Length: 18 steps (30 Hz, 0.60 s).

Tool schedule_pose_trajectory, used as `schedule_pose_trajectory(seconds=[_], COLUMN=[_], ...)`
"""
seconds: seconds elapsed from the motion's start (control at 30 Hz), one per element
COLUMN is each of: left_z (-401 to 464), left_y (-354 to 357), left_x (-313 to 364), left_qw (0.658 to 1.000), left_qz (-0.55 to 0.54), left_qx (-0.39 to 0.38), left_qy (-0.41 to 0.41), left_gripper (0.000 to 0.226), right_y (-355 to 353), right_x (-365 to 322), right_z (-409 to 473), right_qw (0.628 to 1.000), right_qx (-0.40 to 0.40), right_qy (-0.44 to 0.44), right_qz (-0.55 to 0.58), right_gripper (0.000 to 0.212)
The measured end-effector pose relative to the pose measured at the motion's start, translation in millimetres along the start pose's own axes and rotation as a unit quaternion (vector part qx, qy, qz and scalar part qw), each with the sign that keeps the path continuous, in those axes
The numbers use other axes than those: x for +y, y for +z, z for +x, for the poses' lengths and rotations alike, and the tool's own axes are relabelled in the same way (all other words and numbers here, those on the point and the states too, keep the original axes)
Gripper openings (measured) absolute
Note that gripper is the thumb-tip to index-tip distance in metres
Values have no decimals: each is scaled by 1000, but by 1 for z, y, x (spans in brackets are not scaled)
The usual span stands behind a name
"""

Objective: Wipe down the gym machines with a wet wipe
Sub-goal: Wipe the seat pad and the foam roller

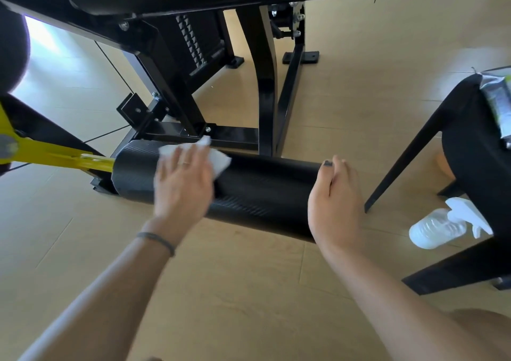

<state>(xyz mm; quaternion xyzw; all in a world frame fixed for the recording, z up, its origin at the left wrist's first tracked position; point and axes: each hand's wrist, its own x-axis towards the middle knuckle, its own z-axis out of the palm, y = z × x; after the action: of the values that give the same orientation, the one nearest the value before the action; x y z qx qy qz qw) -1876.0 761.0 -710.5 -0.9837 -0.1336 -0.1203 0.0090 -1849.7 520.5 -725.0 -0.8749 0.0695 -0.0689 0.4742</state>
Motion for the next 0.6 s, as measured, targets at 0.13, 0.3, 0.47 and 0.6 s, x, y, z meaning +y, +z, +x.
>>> schedule_pose_trajectory(seconds=[0.13,0.3,0.47,0.6], left_z=[-44,-16,13,8], left_y=[4,8,18,13], left_x=[124,49,-102,-29], left_qw=[976,976,995,992], left_qz=[-38,-68,-54,-64], left_qx=[-3,8,23,67], left_qy=[215,207,-85,-91], left_gripper=[56,47,56,51], right_y=[4,4,4,5], right_x=[0,3,6,5], right_z=[2,3,1,2], right_qw=[999,998,1000,1000], right_qx=[20,18,15,25], right_qy=[17,22,-8,-1], right_qz=[46,61,5,11], right_gripper=[42,45,51,50])
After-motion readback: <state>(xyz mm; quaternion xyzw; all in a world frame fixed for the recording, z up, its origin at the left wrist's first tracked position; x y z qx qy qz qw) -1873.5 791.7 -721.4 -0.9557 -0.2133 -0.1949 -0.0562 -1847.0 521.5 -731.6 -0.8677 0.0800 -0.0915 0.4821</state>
